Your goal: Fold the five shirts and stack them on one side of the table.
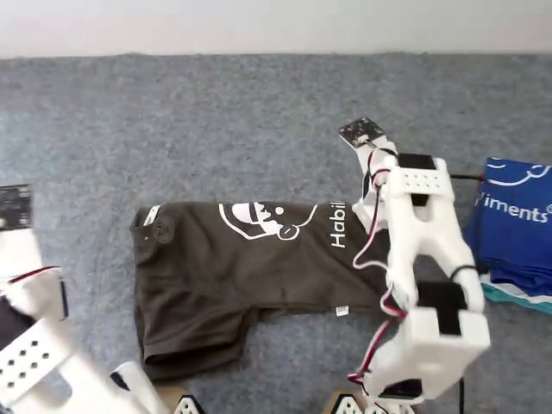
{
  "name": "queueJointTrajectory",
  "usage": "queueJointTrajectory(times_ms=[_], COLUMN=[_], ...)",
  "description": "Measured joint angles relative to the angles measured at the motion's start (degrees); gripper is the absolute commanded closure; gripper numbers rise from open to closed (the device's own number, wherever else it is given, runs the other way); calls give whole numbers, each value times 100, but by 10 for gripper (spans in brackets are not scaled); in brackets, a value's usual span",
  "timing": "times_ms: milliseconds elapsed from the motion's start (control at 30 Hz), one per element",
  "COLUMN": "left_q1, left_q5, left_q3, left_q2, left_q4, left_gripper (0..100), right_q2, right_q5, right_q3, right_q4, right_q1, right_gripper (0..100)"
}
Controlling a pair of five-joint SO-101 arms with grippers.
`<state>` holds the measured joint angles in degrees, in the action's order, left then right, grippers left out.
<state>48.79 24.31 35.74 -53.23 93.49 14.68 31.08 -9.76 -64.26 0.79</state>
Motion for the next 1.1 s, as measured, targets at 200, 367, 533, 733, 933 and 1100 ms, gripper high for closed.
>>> queueJointTrajectory(times_ms=[200,367,533,733,933,1100], left_q1=[554,791,1073,1864,2620,2936], left_q5=[-18,-18,-18,-18,440,844], left_q3=[-554,-958,-993,-993,-993,-967], left_q2=[0,0,0,0,0,0], left_q4=[0,0,0,0,79,193], left_gripper=[985,985,985,985,982,981], right_q2=[1574,2593,2848,2848,2585,1503], right_q5=[123,352,360,378,281,290], right_q3=[1407,3068,4396,5873,5960,4651], right_q4=[352,9,-1451,-3473,-3613,-3622], right_q1=[9,79,53,-448,-914,-1662], right_gripper=[989,988,988,990,987,963])
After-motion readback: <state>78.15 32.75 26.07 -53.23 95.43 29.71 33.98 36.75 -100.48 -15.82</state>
